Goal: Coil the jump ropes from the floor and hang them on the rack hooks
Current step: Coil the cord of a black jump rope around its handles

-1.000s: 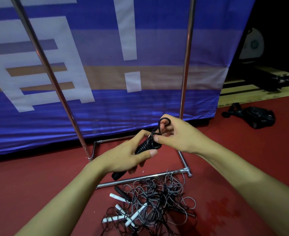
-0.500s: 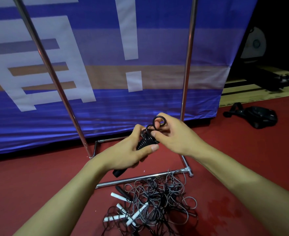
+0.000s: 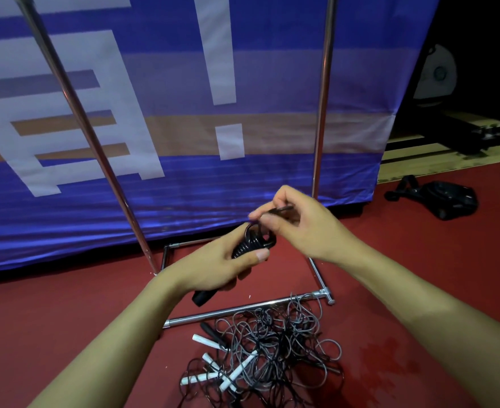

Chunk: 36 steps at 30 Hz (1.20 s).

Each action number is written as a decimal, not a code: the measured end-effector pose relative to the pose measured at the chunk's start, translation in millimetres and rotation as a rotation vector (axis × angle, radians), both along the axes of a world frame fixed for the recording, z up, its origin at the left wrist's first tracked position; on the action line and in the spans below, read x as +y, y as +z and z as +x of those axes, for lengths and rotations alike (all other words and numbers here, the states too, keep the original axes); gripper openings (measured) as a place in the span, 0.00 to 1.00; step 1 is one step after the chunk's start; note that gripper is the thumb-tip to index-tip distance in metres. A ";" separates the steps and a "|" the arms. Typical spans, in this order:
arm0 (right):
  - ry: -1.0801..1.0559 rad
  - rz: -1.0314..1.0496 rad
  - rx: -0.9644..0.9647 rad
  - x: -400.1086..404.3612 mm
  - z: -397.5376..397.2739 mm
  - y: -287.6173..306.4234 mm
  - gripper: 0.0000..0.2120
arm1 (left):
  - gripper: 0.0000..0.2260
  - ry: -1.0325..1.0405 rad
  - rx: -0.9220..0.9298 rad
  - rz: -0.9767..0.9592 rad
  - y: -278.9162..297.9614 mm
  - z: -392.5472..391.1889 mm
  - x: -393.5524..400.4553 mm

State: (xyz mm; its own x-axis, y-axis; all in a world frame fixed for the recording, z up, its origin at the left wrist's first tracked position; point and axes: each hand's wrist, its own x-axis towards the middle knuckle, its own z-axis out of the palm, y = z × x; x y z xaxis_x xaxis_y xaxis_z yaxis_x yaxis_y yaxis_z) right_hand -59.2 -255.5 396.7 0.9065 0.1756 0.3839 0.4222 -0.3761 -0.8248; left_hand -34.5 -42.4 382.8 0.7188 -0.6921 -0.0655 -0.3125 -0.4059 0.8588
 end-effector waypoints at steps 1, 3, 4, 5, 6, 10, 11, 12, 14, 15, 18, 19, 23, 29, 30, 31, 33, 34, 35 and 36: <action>-0.024 -0.029 -0.021 -4.3 0.0 3.8 0.12 | 0.11 0.000 0.023 0.008 -2.1 0.5 0.4; -0.062 -0.071 -0.024 -13.3 -1.1 10.3 0.14 | 0.12 0.017 0.106 -0.033 -5.0 3.3 3.1; -0.058 -0.042 0.002 -16.6 -2.6 12.1 0.15 | 0.13 0.027 0.143 -0.056 -5.8 5.4 4.5; -0.052 0.003 0.038 -19.2 -3.1 12.8 0.15 | 0.14 0.033 0.167 -0.069 -5.9 6.9 5.4; -0.054 0.060 0.076 -20.0 -3.4 13.6 0.15 | 0.13 0.033 0.182 -0.079 -6.6 8.4 5.9; -0.172 0.241 0.132 -19.5 -0.5 17.1 0.16 | 0.11 0.016 0.209 -0.105 -8.1 9.1 4.8; -0.202 0.259 0.111 -19.4 0.1 20.5 0.17 | 0.11 0.014 0.218 -0.114 -7.3 8.8 4.0; -0.225 0.297 0.090 -19.1 0.5 24.1 0.17 | 0.12 0.014 0.229 -0.127 -5.9 8.5 3.2; -0.260 0.422 0.066 -17.5 1.8 33.0 0.16 | 0.14 0.011 0.262 -0.170 -1.1 7.8 2.2; -0.270 0.496 0.069 -15.9 3.0 37.5 0.16 | 0.14 0.005 0.281 -0.194 1.0 7.6 1.6; -0.224 0.786 0.172 -7.8 11.3 48.5 0.15 | 0.16 0.013 0.301 -0.246 3.5 8.8 0.8; -0.193 0.871 0.222 -4.3 15.2 53.2 0.14 | 0.17 0.028 0.310 -0.270 4.6 10.3 1.6; -0.122 1.107 0.347 7.8 35.0 85.7 0.11 | 0.18 0.030 0.361 -0.390 18.9 17.1 8.9; -0.083 1.152 0.364 21.4 58.3 150.3 0.10 | 0.16 -0.066 0.392 -0.499 55.3 22.2 17.4; -0.061 1.116 0.364 24.7 60.4 159.0 0.09 | 0.16 -0.051 0.366 -0.495 62.4 24.0 22.1; -0.029 1.050 0.362 28.8 63.2 166.7 0.09 | 0.16 -0.022 0.314 -0.485 69.2 26.5 27.4; 0.046 0.817 0.341 39.5 71.4 182.4 0.09 | 0.18 0.075 0.156 -0.455 80.7 32.5 40.1; 0.075 0.655 0.317 46.5 76.4 191.1 0.09 | 0.18 0.135 0.083 -0.448 85.1 35.7 46.9; 0.092 0.472 0.280 53.6 82.2 201.8 0.09 | 0.19 0.195 0.018 -0.450 89.9 38.9 53.9; 0.099 0.274 0.229 61.2 88.1 214.0 0.10 | 0.19 0.251 -0.041 -0.459 94.3 43.6 61.7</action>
